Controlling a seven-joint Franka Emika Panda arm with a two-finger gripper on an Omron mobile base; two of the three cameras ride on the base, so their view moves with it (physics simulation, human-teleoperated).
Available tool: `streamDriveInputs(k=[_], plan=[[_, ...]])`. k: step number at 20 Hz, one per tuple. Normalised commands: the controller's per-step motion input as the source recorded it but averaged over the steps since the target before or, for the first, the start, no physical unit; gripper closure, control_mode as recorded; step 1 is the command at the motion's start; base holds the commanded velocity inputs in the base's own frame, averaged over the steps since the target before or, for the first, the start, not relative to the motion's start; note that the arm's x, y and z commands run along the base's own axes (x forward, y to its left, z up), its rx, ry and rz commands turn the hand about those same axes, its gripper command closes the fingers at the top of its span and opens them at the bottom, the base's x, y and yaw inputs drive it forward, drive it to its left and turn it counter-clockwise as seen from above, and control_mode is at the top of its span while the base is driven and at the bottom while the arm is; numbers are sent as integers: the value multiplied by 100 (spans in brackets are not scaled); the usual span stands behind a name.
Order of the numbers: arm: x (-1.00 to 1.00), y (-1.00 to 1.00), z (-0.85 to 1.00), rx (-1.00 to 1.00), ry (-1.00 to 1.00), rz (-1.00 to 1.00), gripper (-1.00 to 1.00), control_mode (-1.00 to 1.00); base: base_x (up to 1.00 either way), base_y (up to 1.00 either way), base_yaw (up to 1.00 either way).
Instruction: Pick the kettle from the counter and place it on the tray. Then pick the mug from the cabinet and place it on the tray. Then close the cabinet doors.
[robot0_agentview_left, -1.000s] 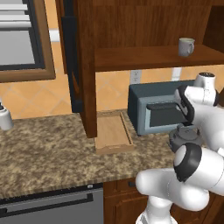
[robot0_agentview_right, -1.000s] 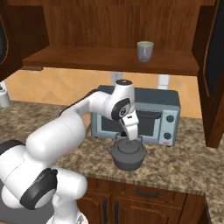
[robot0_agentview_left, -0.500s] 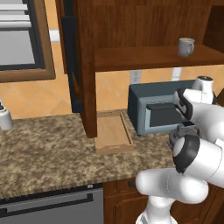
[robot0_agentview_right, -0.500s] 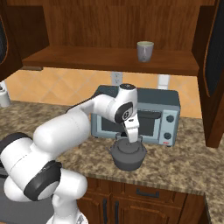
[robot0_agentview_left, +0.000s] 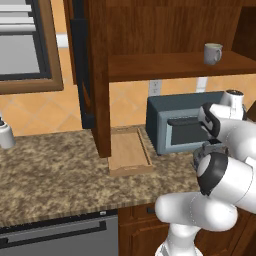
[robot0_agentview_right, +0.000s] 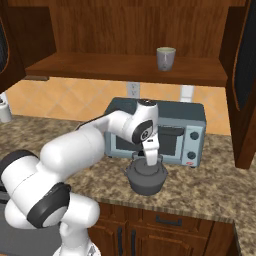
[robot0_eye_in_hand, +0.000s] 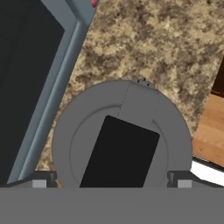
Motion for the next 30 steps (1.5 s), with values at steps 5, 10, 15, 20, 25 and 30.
streamDriveInputs(k=[5, 10, 15, 20, 25, 30], plan=[[0, 0, -7, 0, 0, -2, 100, -100, 0, 0, 0], [0, 0, 0, 0, 0, 0, 100, -100, 0, 0, 0], [-31, 3, 16, 0, -2, 0, 100, -100, 0, 0, 0], [-19, 37, 51, 0, -2, 0, 100, -100, 0, 0, 0], [-1, 77, 40, 0, -2, 0, 100, -100, 0, 0, 0], [-11, 85, 39, 0, -5, 0, 100, -100, 0, 0, 0]])
